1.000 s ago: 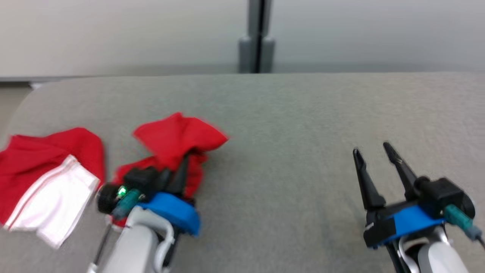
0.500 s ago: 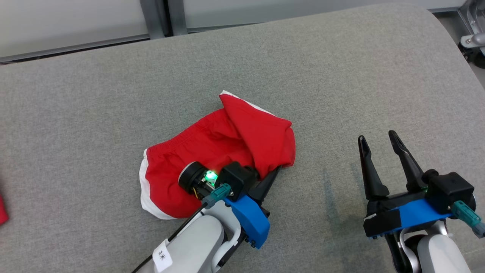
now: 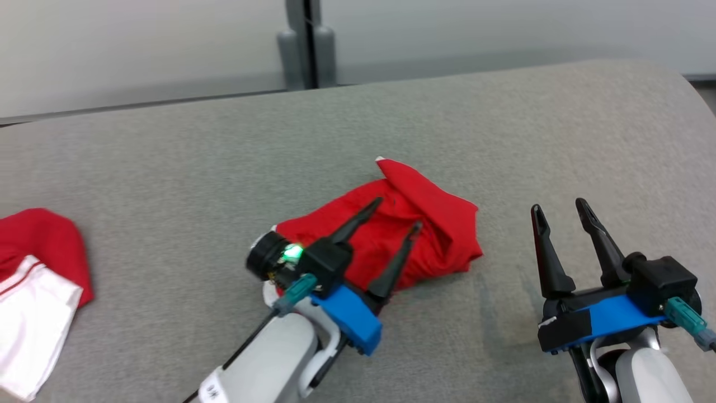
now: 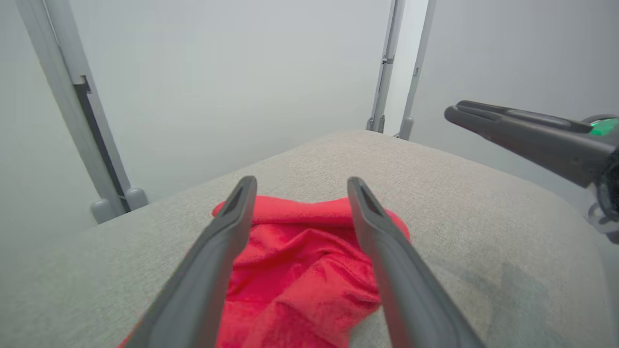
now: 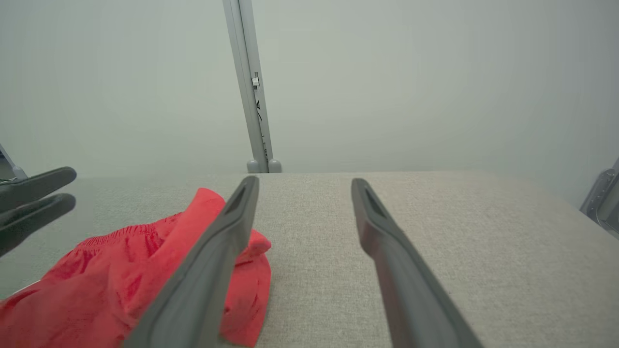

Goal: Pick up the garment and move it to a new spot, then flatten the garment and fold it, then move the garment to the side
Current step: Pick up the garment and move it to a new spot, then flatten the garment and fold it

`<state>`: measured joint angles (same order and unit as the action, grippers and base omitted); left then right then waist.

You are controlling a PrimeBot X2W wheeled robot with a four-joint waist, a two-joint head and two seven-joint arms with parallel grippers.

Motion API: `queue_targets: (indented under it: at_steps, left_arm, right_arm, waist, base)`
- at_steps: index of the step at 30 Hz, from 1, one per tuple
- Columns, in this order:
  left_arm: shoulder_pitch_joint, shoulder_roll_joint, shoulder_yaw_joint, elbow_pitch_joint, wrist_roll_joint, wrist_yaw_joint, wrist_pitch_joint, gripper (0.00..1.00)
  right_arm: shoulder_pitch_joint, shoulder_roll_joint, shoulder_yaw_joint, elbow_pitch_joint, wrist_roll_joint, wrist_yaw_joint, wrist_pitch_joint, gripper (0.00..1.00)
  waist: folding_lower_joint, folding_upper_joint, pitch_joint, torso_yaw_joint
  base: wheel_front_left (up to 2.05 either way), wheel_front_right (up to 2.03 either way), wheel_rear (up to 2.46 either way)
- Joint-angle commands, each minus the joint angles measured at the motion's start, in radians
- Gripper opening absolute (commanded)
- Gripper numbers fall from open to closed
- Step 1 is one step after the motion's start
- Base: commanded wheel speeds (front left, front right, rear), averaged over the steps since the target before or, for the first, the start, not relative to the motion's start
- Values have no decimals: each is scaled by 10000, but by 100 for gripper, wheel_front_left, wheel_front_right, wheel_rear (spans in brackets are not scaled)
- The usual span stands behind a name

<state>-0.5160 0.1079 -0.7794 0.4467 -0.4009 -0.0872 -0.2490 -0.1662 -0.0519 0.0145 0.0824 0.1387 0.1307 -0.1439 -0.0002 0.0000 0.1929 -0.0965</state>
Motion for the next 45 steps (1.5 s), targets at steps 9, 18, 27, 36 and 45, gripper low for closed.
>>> queue_targets:
  at_steps: [9, 18, 27, 36, 45]
  left_arm:
    - [1158, 1076, 1778, -597, -583, 1140, -160, 100]
    - [2531, 2061, 3610, -1098, -845, 1741, -169, 100]
    - [3530, 2236, 3729, -1343, -702, 1665, -171, 100]
    - [4139, 2305, 3621, -1643, -810, 1752, -99, 100]
    - [4228, 2369, 3635, -1801, -888, 1871, -71, 100]
  right_arm:
    - [493, 6, -153, -295, -155, 1, 388, 100]
    - [961, 8, -237, -451, -154, 1, 687, 100]
    - [1605, 12, -452, -475, -96, 1, 953, 100]
    - [2151, 14, -562, -801, -36, 1, 1226, 100]
    - [2145, 15, -503, -967, -19, 1, 1339, 100]
  waist:
    - [2, 0, -615, 989]
    - [2, 0, -1150, 1552]
    - [2, 0, -1746, 1382]
    - [2, 0, -2068, 1285]
    - [2, 0, -2028, 1249]
  base:
    - [0, 0, 0]
    - [0, 0, 0]
    - [0, 0, 0]
    - [0, 0, 0]
    - [0, 0, 0]
